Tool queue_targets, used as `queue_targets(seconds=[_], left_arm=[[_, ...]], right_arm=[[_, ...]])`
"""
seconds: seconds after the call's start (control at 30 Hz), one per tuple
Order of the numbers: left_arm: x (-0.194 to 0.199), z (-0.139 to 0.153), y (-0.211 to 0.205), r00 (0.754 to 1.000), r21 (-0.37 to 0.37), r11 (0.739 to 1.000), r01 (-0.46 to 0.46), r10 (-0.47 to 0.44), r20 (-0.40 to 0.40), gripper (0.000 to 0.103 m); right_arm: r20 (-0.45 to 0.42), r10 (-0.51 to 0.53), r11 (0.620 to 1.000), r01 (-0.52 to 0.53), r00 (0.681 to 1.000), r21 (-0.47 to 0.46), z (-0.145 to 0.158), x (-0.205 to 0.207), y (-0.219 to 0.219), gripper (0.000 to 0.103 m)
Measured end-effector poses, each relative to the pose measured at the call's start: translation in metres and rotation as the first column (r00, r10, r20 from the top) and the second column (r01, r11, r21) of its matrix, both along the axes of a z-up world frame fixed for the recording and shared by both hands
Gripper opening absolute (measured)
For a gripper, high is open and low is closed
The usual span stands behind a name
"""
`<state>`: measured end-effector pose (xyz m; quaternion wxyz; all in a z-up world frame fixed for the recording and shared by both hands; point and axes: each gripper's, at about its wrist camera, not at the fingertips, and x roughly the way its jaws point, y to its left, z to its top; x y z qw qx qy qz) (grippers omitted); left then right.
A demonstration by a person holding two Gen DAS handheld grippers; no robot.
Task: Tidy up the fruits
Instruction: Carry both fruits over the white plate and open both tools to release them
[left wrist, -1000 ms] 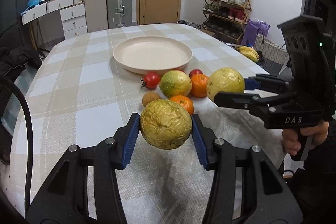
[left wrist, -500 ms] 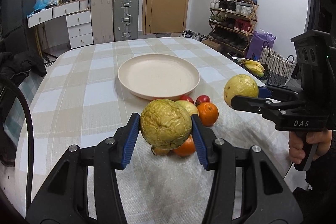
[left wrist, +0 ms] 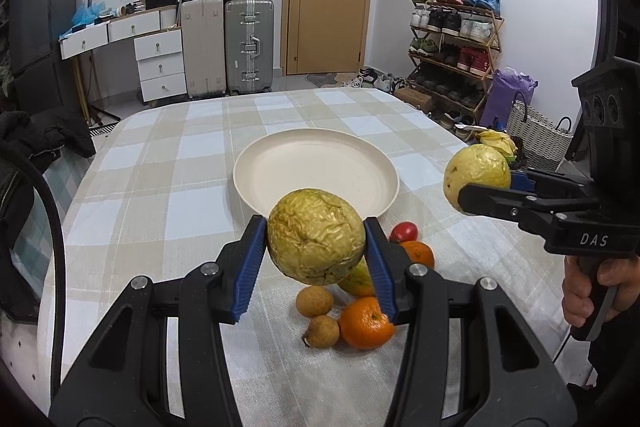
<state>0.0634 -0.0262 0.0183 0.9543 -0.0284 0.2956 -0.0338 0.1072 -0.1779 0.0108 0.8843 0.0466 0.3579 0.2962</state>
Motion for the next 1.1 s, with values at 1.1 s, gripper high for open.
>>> queue_targets(seconds=[1.1], left_arm=[[0.124,-0.048,0.005,0.992,0.006,0.999,-0.045,0.045,-0.118,0.046]], right_arm=[[-0.175,-0.062,0.998,0.056,0.983,-0.036,-0.048,0.098,0.018,0.055]])
